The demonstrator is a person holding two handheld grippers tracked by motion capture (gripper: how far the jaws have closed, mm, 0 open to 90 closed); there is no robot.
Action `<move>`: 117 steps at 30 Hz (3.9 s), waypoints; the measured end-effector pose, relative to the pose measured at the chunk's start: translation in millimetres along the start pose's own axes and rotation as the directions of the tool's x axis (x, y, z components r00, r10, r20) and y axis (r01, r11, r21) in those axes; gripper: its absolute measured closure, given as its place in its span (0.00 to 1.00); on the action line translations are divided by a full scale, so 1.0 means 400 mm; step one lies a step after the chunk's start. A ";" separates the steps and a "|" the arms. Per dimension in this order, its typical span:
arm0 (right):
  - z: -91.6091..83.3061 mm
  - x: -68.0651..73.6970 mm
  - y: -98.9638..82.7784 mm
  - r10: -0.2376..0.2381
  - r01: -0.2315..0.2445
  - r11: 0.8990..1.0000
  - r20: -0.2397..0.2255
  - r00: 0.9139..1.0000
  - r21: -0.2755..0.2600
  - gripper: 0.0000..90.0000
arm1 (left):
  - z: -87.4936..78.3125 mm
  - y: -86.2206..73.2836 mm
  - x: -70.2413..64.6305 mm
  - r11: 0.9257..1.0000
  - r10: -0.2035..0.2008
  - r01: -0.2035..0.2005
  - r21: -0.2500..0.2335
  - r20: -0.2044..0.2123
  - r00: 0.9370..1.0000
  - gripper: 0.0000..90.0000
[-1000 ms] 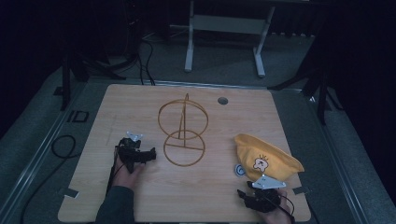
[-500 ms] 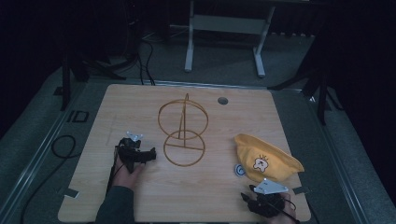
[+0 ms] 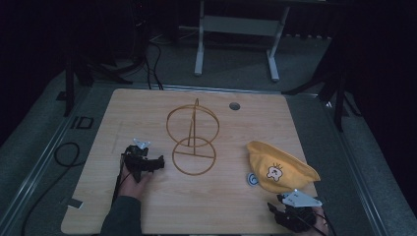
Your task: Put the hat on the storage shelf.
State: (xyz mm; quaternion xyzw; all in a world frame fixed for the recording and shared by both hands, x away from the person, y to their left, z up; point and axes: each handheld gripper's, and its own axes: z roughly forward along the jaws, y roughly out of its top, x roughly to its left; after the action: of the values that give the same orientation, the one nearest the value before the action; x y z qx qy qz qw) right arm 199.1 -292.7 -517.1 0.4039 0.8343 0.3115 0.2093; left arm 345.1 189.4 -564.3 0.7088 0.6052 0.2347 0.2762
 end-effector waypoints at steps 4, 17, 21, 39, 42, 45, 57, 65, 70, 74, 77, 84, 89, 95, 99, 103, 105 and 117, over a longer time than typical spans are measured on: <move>-0.023 -0.017 -0.018 0.026 -0.026 1.000 0.027 0.999 0.002 0.60 | 0.000 0.000 0.000 1.000 0.000 0.000 0.000 0.000 1.000 0.00; -0.010 -0.069 -0.082 0.144 -0.146 0.989 0.086 0.986 0.025 0.55 | 0.000 0.000 0.000 1.000 0.000 0.000 0.000 0.000 1.000 0.00; -0.003 -0.083 -0.090 0.172 -0.175 0.984 0.100 0.980 0.018 0.54 | 0.000 0.000 0.000 1.000 0.000 0.000 0.000 0.000 1.000 0.00; 0.047 -0.144 -0.087 0.249 -0.249 0.969 -0.014 0.968 0.009 0.52 | 0.000 0.000 0.000 1.000 0.000 0.000 0.000 0.000 1.000 0.00; 0.046 -0.133 -0.086 0.225 -0.224 0.974 -0.056 0.973 0.012 0.54 | 0.000 0.000 0.000 1.000 0.000 0.000 0.000 0.000 1.000 0.00; 0.048 -0.125 -0.082 0.198 -0.198 0.980 -0.062 0.978 0.020 0.55 | 0.000 0.000 0.000 1.000 0.000 0.000 0.000 0.000 1.000 0.00; 0.025 -0.104 -0.043 0.129 -0.139 0.988 -0.127 0.983 -0.073 0.93 | 0.000 0.000 0.000 1.000 0.000 0.000 0.000 0.000 1.000 0.00; -0.003 -0.100 0.038 0.031 -0.049 0.989 -0.128 0.991 -0.138 0.93 | 0.000 0.000 0.000 1.000 0.000 0.000 0.000 0.000 1.000 0.00; -0.008 -0.104 0.074 0.003 -0.024 0.986 -0.124 0.992 -0.163 0.93 | 0.000 0.000 0.000 1.000 0.001 -0.001 0.001 0.000 1.000 0.00; -0.014 -0.109 0.094 -0.004 -0.021 0.982 -0.131 0.991 -0.189 0.93 | 0.000 0.000 0.000 1.000 -0.001 0.001 -0.001 0.000 1.000 0.00; -0.016 -0.115 0.111 -0.007 -0.021 0.978 -0.132 0.991 -0.208 0.94 | 0.000 0.000 0.000 1.000 0.000 0.000 0.000 0.000 1.000 0.00; -0.025 -0.125 0.157 -0.031 -0.001 0.972 -0.129 0.991 -0.235 0.94 | 0.000 0.000 0.000 1.000 0.000 0.000 0.000 0.000 1.000 0.00; -0.040 -0.131 0.205 -0.061 0.026 0.962 -0.123 0.990 -0.273 0.94 | 0.000 0.000 0.000 1.000 0.000 0.000 0.000 0.000 1.000 0.00; -0.059 -0.132 0.247 -0.072 0.032 0.952 -0.119 0.990 -0.305 0.94 | 0.000 0.000 0.000 1.000 0.000 0.000 0.000 0.000 1.000 0.00; -0.075 -0.133 0.267 -0.077 0.028 0.942 -0.133 0.988 -0.336 0.94 | 0.000 0.000 0.000 1.000 0.000 0.000 0.000 0.000 1.000 0.00; -0.090 -0.136 0.274 -0.062 -0.001 0.927 -0.156 0.986 -0.375 0.94 | 0.000 0.000 0.000 1.000 0.000 0.000 0.000 0.000 1.000 0.00; -0.092 -0.141 0.272 -0.050 -0.018 0.921 -0.164 0.985 -0.389 0.94 | 0.001 0.000 0.000 1.000 -0.003 0.003 -0.005 0.000 1.000 0.00; -0.062 -0.207 0.206 0.110 -0.120 0.950 -0.052 0.993 -0.288 0.82 | 0.001 0.000 0.000 1.000 -0.002 0.002 -0.005 0.000 1.000 0.00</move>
State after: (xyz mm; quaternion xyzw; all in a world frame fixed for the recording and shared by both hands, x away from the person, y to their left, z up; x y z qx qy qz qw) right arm 277.6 -328.7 -434.4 0.4112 0.7580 0.4494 0.2332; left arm 345.3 189.3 -564.6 0.7074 0.6055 0.2360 0.2780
